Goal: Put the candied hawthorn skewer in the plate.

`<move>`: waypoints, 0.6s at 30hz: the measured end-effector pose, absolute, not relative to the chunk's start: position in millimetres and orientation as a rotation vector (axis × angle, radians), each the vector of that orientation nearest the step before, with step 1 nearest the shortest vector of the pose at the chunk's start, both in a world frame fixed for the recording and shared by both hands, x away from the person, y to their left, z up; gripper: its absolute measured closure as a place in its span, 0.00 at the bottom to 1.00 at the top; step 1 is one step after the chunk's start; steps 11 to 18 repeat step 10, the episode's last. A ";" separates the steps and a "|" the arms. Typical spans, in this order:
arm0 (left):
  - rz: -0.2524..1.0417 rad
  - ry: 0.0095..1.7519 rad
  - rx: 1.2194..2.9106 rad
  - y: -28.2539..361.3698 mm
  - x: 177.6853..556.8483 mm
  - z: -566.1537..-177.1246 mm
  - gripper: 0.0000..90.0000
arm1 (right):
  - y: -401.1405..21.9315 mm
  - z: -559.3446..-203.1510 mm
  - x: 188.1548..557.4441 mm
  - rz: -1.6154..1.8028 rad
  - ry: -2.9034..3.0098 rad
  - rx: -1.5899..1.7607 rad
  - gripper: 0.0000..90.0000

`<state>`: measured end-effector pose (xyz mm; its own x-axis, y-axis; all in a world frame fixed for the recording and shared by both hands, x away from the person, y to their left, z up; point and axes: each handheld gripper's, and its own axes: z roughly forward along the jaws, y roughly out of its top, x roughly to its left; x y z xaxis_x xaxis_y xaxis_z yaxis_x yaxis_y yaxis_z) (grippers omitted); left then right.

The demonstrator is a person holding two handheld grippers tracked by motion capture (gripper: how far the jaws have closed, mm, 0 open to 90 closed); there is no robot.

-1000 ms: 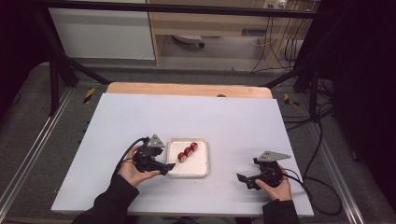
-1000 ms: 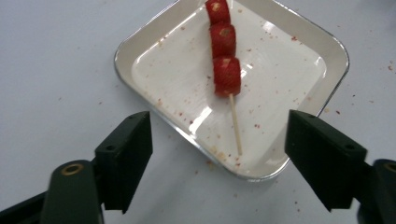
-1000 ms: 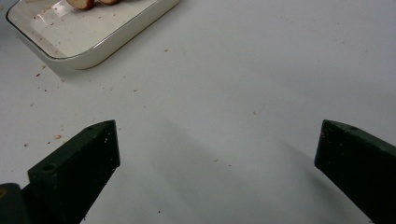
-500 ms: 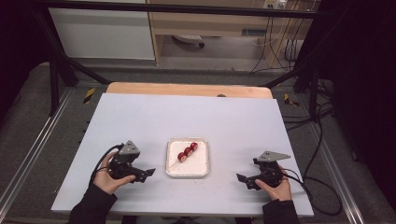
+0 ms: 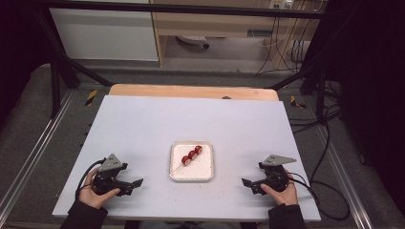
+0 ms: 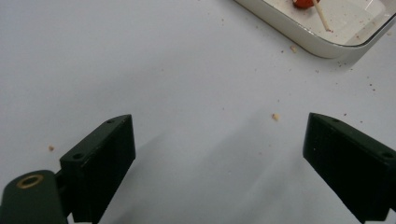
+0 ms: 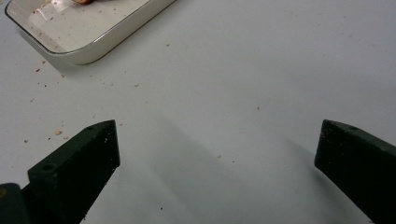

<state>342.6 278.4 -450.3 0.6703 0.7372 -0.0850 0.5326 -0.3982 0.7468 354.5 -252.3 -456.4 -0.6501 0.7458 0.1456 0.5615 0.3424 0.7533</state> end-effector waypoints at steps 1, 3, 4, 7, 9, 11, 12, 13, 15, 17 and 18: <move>0.332 0.980 2.097 279.1 342.2 -451.3 0.10 | -252.3 -456.3 354.4 1.197 2.381 1.181 0.01; 0.336 0.979 2.103 280.7 341.1 -453.6 0.10 | -252.3 -456.2 354.2 1.196 2.382 1.184 0.01; 0.333 0.980 2.104 281.1 340.8 -454.4 0.10 | -252.3 -456.2 354.2 1.198 2.383 1.183 0.01; 0.331 0.986 2.103 282.3 341.2 -455.6 0.10 | -252.4 -456.1 354.1 1.197 2.381 1.180 0.01; 0.333 0.987 2.099 282.7 341.3 -455.5 0.10 | -252.4 -455.9 354.0 1.199 2.383 1.182 0.01; 0.334 0.988 2.099 282.7 341.2 -455.5 0.10 | -252.5 -455.9 354.1 1.196 2.384 1.182 0.01; 0.334 0.988 2.099 282.7 341.2 -455.5 0.10 | -252.5 -455.9 354.1 1.196 2.384 1.182 0.01; 0.334 0.988 2.099 282.7 341.2 -455.5 0.10 | -252.5 -455.9 354.1 1.196 2.384 1.182 0.01; 0.334 0.988 2.099 282.7 341.2 -455.5 0.10 | -252.5 -455.9 354.1 1.196 2.384 1.182 0.01; 0.334 0.988 2.099 282.7 341.2 -455.5 0.10 | -252.5 -455.9 354.1 1.196 2.384 1.182 0.01; 0.334 0.988 2.099 282.7 341.2 -455.5 0.10 | -252.5 -455.9 354.1 1.196 2.384 1.182 0.01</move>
